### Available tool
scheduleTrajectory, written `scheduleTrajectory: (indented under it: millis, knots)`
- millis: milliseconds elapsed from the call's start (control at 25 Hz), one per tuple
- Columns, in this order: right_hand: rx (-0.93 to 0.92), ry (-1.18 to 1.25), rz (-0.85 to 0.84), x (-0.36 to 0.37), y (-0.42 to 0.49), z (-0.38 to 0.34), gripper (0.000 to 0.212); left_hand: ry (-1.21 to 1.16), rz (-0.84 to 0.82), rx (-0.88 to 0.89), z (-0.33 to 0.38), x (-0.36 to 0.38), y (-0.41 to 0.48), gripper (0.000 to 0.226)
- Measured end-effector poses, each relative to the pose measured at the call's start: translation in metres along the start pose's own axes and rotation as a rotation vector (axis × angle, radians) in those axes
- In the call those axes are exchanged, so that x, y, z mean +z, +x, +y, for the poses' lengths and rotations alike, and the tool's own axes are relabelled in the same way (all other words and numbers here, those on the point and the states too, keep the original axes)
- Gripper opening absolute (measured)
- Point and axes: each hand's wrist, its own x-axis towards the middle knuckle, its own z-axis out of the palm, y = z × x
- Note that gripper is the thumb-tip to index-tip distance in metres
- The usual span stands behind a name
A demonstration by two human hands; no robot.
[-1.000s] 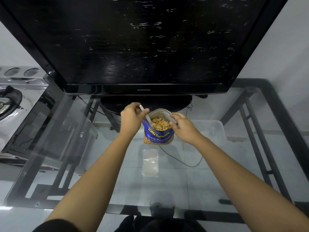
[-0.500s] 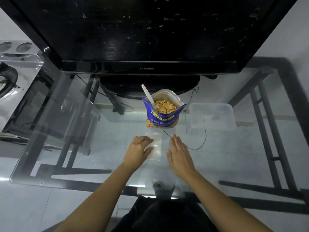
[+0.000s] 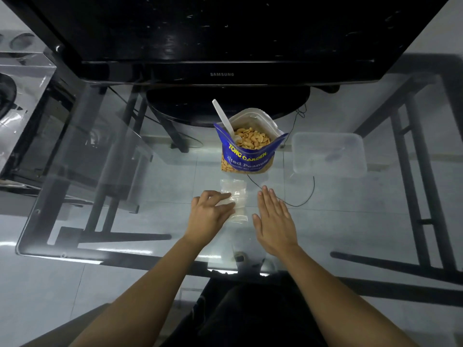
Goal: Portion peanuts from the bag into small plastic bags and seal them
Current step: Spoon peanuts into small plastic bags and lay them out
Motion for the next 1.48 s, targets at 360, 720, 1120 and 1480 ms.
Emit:
scheduleTrajectory:
  millis: [360,720,1120,1480]
  knots:
    - [0.16,0.795,0.073,-0.032,0.0,-0.008,0.045,-0.255,0.227,0.018,0.017,-0.011,-0.007,0.023]
    - [0.213,1.153,0.115,-0.058,-0.001,-0.022,0.01,-0.352,0.164,0.037,0.03,-0.015,-0.004,0.03]
    - [0.174,1.089,0.119,-0.077,0.002,-0.016,0.008,-1.016,-0.482,-0.418,0.017,-0.066,0.045,0.012]
    - [0.233,1.225,-0.077,-0.097,0.009,0.002,0.059,-0.912,-0.27,-0.476,0.021,-0.074,0.056,0.012]
